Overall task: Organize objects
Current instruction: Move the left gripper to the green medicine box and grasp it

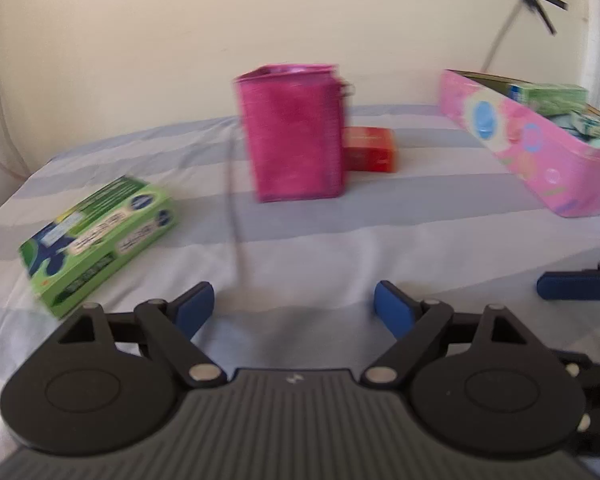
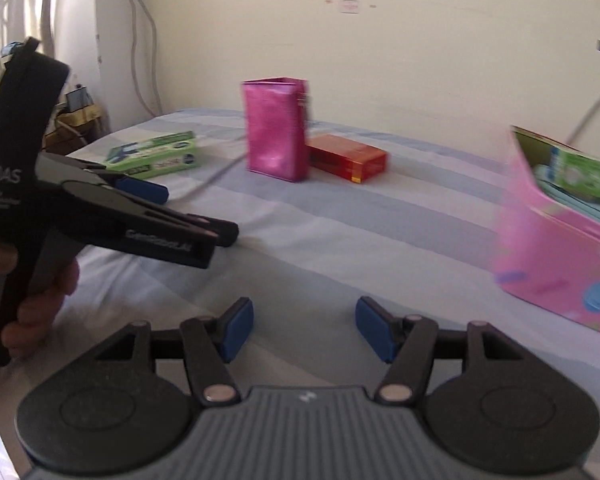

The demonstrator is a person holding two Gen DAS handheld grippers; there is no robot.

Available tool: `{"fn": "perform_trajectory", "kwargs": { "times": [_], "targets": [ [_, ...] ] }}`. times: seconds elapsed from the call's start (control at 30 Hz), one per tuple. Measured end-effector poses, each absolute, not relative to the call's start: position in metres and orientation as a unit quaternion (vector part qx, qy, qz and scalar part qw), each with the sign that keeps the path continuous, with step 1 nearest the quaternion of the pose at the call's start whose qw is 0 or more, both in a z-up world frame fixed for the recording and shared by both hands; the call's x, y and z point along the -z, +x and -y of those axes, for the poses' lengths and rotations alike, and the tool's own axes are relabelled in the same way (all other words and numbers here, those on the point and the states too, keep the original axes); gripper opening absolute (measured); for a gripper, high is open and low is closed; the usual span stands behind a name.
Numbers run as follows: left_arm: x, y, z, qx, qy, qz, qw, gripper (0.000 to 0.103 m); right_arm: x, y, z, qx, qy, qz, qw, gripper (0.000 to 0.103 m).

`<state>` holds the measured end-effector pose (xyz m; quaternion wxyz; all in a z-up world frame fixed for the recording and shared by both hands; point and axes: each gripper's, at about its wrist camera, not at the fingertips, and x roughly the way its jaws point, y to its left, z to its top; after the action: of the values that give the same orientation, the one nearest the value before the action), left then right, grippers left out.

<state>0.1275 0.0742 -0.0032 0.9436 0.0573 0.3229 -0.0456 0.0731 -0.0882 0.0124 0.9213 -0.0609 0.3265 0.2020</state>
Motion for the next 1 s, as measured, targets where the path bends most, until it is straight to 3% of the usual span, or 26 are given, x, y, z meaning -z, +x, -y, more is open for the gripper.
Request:
{"fn": "perform_trajectory", "kwargs": {
  "times": [0.33, 0.63, 0.77, 0.83, 0.9, 1.0],
  "targets": [
    [-0.004, 0.125, -0.120, 0.039, 0.013, -0.326, 0.944, 0.092, -0.009, 0.083, 0.036, -0.242, -0.082, -0.311, 0.916, 0.068],
    [-0.052, 0.147, -0.251, -0.056, -0.064, -0.231, 0.969, 0.097, -0.006, 0.083, 0.039, -0.262, -0.058, -0.310, 0.912, 0.071],
    [-0.040, 0.190, -0.284, -0.053, -0.090, -0.273, 0.956, 0.091, -0.006, 0.084, 0.043, -0.265, -0.044, -0.311, 0.912, 0.071],
    [-0.029, 0.201, -0.292, -0.030, -0.127, -0.301, 0.945, 0.076, -0.006, 0.085, 0.046, -0.268, -0.034, -0.312, 0.911, 0.071],
    [-0.022, 0.201, -0.285, 0.005, -0.141, -0.319, 0.937, 0.069, -0.006, 0.086, 0.048, -0.270, -0.028, -0.313, 0.910, 0.071],
    [-0.017, 0.190, -0.256, 0.035, -0.109, -0.325, 0.939, 0.070, -0.005, 0.086, 0.049, -0.271, -0.027, -0.313, 0.910, 0.072]
  ]
}}
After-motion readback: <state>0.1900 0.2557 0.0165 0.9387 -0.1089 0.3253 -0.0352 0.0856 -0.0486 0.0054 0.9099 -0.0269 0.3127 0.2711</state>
